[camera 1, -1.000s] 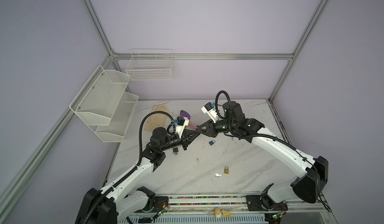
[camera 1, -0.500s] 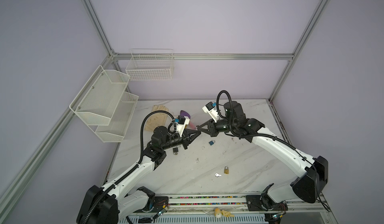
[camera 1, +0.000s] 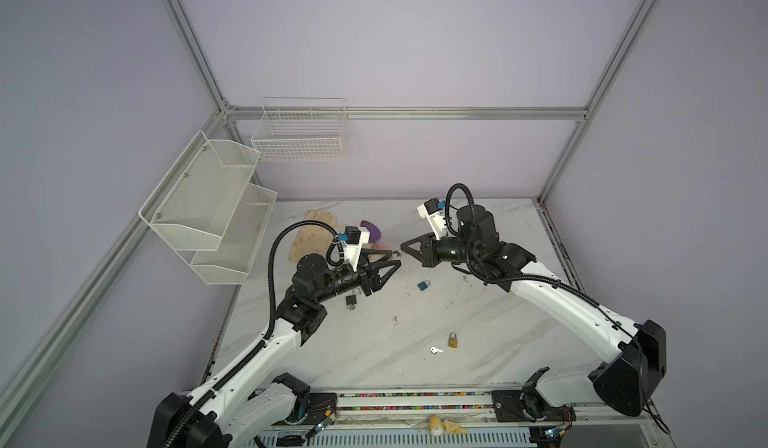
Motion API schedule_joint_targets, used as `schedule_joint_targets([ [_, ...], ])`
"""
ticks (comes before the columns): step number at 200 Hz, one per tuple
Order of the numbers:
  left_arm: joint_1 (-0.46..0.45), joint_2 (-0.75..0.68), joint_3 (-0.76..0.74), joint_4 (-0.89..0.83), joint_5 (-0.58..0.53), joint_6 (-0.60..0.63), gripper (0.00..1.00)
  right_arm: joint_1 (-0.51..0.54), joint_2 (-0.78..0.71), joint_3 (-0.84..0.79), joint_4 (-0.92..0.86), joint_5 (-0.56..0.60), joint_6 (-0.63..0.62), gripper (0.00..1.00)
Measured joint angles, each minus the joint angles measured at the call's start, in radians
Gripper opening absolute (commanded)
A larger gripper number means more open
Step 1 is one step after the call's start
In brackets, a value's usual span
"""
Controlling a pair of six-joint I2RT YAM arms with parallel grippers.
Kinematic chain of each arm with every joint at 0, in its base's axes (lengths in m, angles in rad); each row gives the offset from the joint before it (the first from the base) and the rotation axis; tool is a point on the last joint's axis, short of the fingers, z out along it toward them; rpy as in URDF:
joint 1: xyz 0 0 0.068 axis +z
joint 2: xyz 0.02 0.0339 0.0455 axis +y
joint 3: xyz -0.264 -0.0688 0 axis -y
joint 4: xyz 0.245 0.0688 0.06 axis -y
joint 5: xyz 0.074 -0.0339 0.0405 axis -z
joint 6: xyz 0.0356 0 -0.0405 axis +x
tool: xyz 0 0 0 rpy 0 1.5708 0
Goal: Unlock with the key
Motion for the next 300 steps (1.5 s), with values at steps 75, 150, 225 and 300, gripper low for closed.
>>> schedule_joint_targets([
  [75, -0.083, -0.035, -0.004, 0.099, -0.343, -0.452, 0.45, 0.019, -0.040, -0.167, 0.394, 0.169, 0.327, 0.00],
  [150, -0.158, 0.029, -0.004, 0.182, -0.596, -0.652, 0.34, 0.126, -0.023, -0.181, 0.586, 0.299, 0.476, 0.00],
  [225, -0.172, 0.095, -0.004, 0.313, -0.605, -0.686, 0.21, 0.151, -0.012, -0.179, 0.595, 0.361, 0.499, 0.00],
  [300, -0.179, 0.105, -0.004, 0.333, -0.612, -0.687, 0.15, 0.159, -0.012, -0.169, 0.606, 0.390, 0.499, 0.00],
])
